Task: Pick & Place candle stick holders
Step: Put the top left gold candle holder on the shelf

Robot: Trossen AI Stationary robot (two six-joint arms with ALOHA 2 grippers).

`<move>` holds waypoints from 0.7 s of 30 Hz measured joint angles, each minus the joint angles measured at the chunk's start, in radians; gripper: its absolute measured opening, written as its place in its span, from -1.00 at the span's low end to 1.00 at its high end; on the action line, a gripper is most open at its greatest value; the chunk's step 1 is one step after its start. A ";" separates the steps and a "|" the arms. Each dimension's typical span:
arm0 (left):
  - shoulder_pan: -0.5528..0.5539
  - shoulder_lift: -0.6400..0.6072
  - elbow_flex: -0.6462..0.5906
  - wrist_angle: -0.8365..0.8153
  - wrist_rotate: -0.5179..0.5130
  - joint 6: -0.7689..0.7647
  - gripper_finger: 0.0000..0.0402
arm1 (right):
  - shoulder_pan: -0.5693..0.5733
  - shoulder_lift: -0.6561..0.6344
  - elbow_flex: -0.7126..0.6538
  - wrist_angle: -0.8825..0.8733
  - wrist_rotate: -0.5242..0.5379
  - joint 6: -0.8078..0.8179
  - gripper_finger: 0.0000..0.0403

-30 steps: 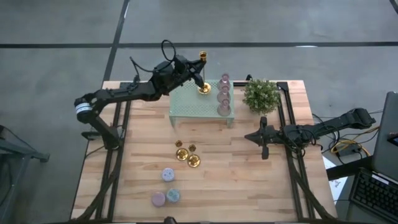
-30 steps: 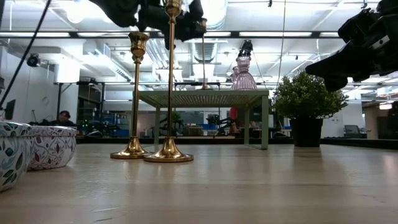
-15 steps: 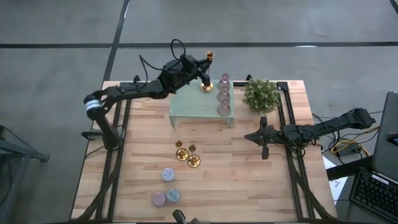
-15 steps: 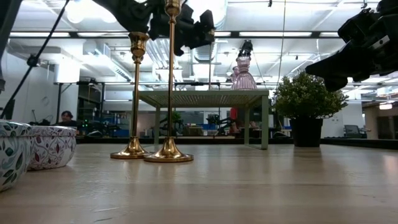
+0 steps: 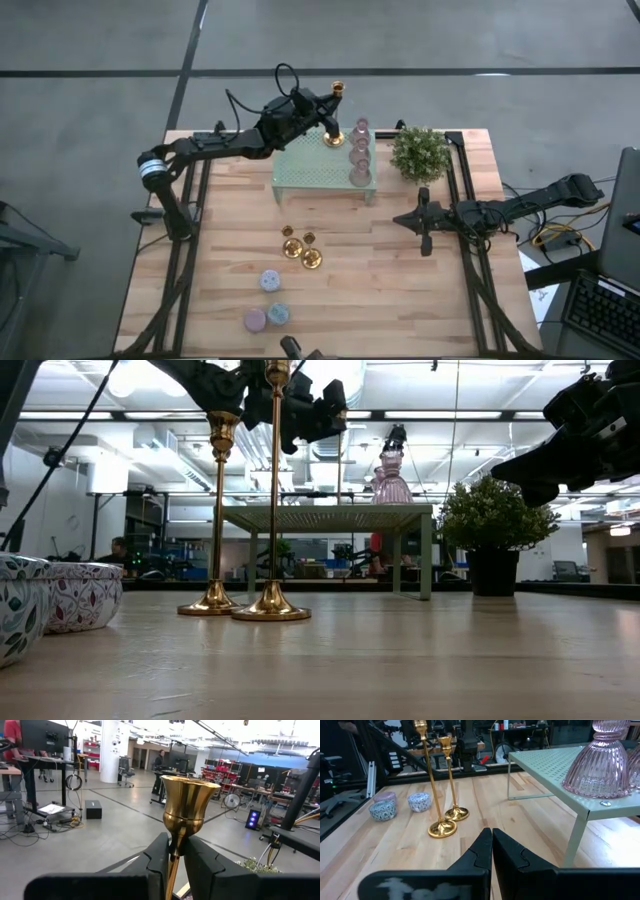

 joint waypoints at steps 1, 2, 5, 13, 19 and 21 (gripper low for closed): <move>0.000 0.000 0.000 0.001 0.000 0.000 -0.75 | 0.000 0.000 0.000 0.000 0.000 0.000 -0.96; 0.000 0.000 0.000 0.001 0.000 0.000 -0.74 | 0.000 0.000 0.000 0.000 0.000 0.000 -0.96; 0.000 0.001 -0.001 0.006 0.000 0.000 -0.75 | 0.000 0.000 0.000 0.000 0.000 0.000 -0.96; 0.000 0.006 -0.006 0.013 0.005 0.004 -0.74 | 0.000 0.000 0.000 0.000 0.000 0.000 -0.96; 0.000 0.006 -0.011 0.008 0.010 0.017 -0.74 | 0.000 0.000 0.000 0.000 0.000 0.000 -0.96; 0.000 0.006 -0.011 0.001 0.013 0.019 -0.74 | 0.000 0.000 0.000 0.000 0.000 0.000 -0.96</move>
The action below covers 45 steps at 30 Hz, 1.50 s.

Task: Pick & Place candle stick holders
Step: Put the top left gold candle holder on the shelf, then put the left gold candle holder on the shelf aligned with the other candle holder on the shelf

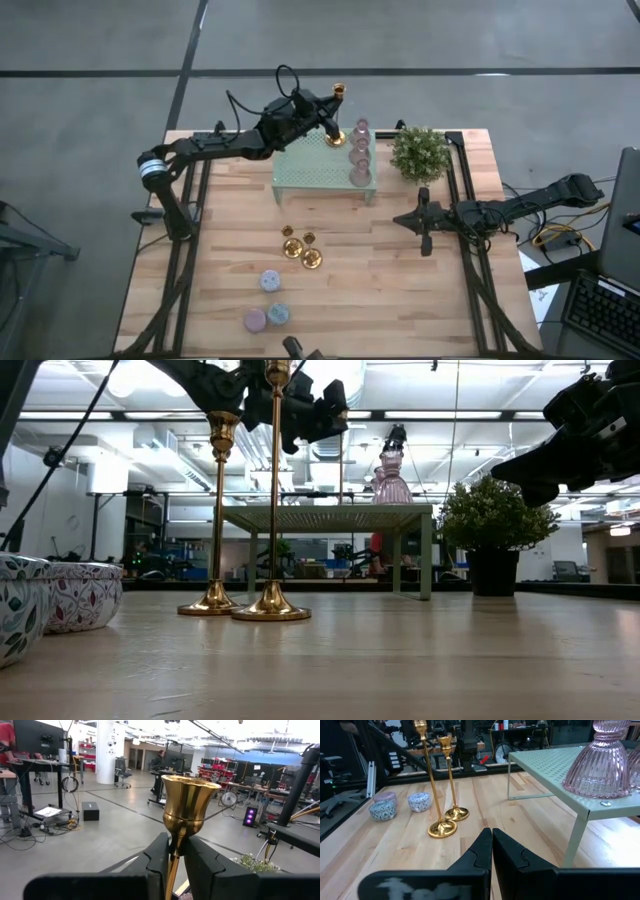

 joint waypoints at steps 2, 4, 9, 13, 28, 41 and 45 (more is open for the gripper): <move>0.000 -0.001 0.000 -0.003 0.009 0.008 -0.74 | 0.000 0.000 0.000 0.000 0.000 0.000 -0.96; 0.000 -0.001 0.000 -0.005 0.030 0.019 -0.74 | 0.000 0.000 0.000 0.000 0.000 0.000 -0.96; 0.000 -0.005 0.000 -0.028 0.056 0.056 -0.65 | 0.000 0.000 0.000 0.000 0.000 0.000 -0.96; 0.003 -0.001 -0.005 -0.073 0.059 0.067 -0.49 | 0.000 0.000 0.000 0.000 0.000 0.000 -0.96; 0.007 -0.115 -0.003 -0.328 0.094 0.078 0.08 | 0.000 0.000 0.000 0.000 0.000 0.000 -0.96; -0.101 -0.378 -0.070 -0.763 0.268 0.229 0.13 | 0.000 0.000 0.000 0.000 0.000 0.000 -0.96; -0.175 -0.501 -0.169 -0.812 0.266 0.249 0.11 | 0.000 0.000 0.000 0.000 0.000 0.000 -0.96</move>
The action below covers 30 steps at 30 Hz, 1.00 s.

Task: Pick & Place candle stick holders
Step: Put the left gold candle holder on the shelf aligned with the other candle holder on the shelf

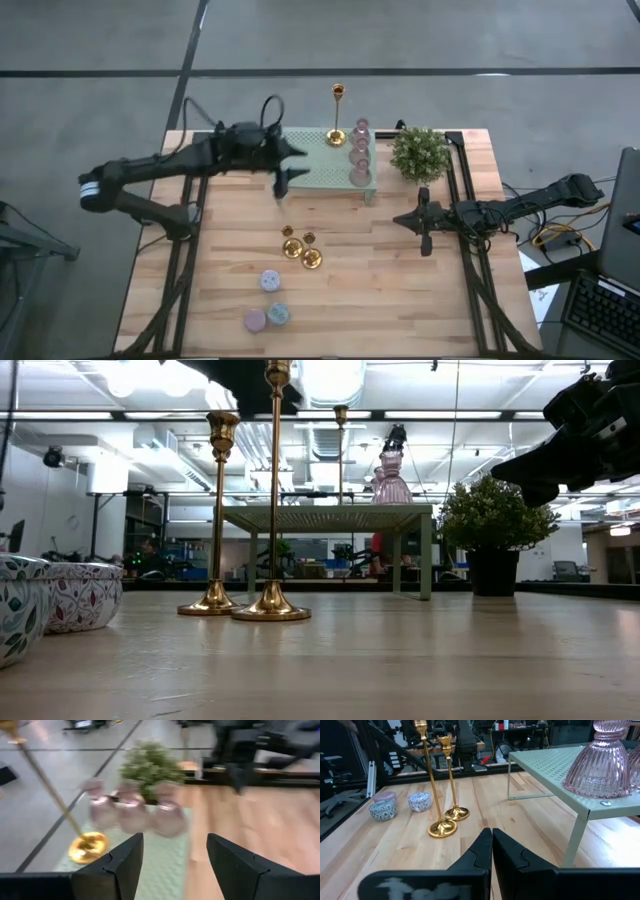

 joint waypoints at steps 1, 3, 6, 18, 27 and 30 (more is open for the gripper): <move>-0.019 -0.037 -0.033 0.001 0.000 -0.003 0.10 | 0.000 0.000 0.000 0.000 0.000 0.000 -0.96; -0.059 -0.112 -0.110 0.010 0.001 -0.013 0.08 | 0.000 0.000 0.000 0.000 0.000 0.000 -0.96; -0.112 -0.221 -0.241 0.074 -0.017 -0.052 0.07 | 0.000 0.000 0.000 0.000 0.000 0.000 -0.96; -0.285 -0.468 -0.623 0.190 -0.032 -0.208 0.07 | 0.000 0.000 0.000 0.000 0.000 0.000 -0.96; -0.352 -0.416 -0.815 0.469 -0.082 -0.245 0.07 | 0.000 0.000 0.000 0.000 0.000 0.000 -0.96; -0.365 -0.374 -0.848 0.561 -0.082 -0.270 0.07 | 0.000 0.000 0.000 0.000 0.000 0.000 -0.96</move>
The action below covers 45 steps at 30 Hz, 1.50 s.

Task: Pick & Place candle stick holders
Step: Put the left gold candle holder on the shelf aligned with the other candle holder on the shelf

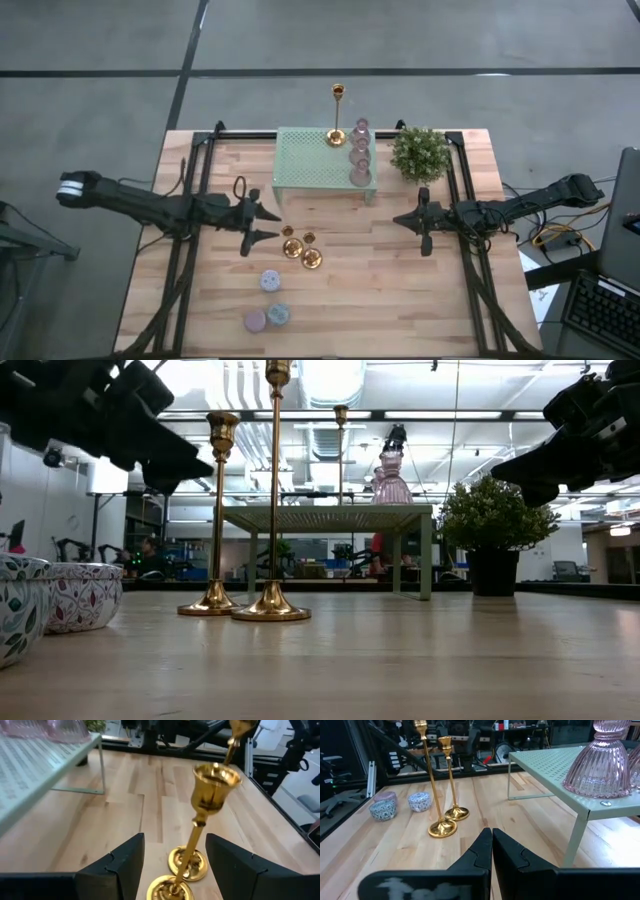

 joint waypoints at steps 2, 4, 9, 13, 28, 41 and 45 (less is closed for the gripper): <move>-0.009 0.031 -0.013 0.033 0.000 -0.012 0.07 | 0.000 0.000 0.000 0.000 0.000 0.000 -0.96; -0.020 0.064 -0.014 0.052 0.000 -0.020 0.07 | 0.000 0.000 0.000 0.000 0.000 0.000 -0.96; -0.050 0.158 -0.006 0.143 -0.020 -0.037 0.07 | 0.000 0.000 0.000 0.000 0.000 0.000 -0.96; -0.063 0.244 0.021 0.212 -0.046 -0.036 0.07 | 0.000 0.000 0.000 0.000 0.000 0.000 -0.96; -0.069 0.313 0.095 0.213 -0.048 -0.010 -0.13 | 0.000 0.000 0.000 0.000 0.000 0.000 -0.96; -0.069 0.271 0.083 0.209 -0.046 -0.008 -0.80 | 0.000 0.000 0.000 0.000 0.000 0.000 -0.96; -0.069 0.271 0.083 0.234 -0.046 -0.003 -0.80 | 0.000 0.000 0.000 0.000 0.000 0.000 -0.96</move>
